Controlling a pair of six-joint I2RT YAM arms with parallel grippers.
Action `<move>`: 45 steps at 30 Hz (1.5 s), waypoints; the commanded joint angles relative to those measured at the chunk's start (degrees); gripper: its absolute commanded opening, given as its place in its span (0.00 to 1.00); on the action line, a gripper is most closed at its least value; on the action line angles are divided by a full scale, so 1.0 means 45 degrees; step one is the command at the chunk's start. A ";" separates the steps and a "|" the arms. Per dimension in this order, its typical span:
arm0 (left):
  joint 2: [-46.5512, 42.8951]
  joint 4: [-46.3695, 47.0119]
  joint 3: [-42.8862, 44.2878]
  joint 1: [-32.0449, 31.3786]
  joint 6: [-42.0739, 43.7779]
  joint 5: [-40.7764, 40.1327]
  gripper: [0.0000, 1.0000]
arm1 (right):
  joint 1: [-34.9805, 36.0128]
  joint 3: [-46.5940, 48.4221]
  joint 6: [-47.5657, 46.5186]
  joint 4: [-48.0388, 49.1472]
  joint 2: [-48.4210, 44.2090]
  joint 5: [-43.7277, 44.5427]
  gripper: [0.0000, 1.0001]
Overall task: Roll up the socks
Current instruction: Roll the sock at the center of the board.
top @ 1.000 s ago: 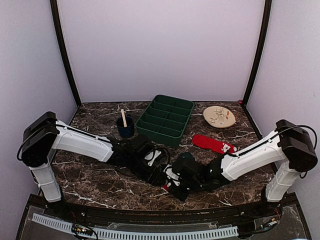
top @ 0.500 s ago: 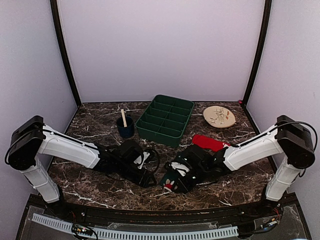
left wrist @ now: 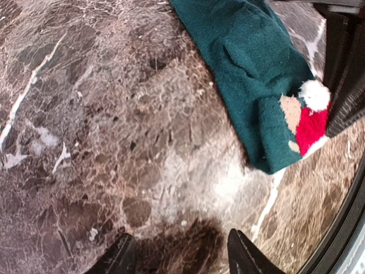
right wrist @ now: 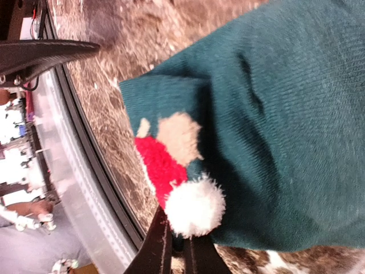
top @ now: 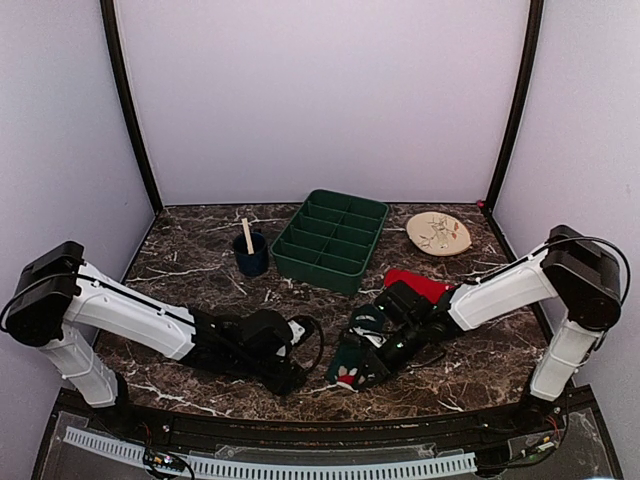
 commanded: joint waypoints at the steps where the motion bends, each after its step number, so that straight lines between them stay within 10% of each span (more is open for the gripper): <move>1: -0.0943 0.0675 -0.0945 -0.0144 0.0860 -0.0410 0.57 | -0.0239 0.0474 -0.0110 -0.0738 0.0509 -0.1276 0.01; 26: -0.1362 0.6027 -0.2219 -0.1339 0.9220 0.2803 0.59 | -0.0527 0.1695 0.0104 -0.1860 0.1346 -0.2728 0.00; 45: 0.0977 0.7599 -0.1374 -0.1463 1.1582 0.0536 0.59 | -0.0567 0.1429 0.0084 -0.1921 0.1064 -0.3097 0.00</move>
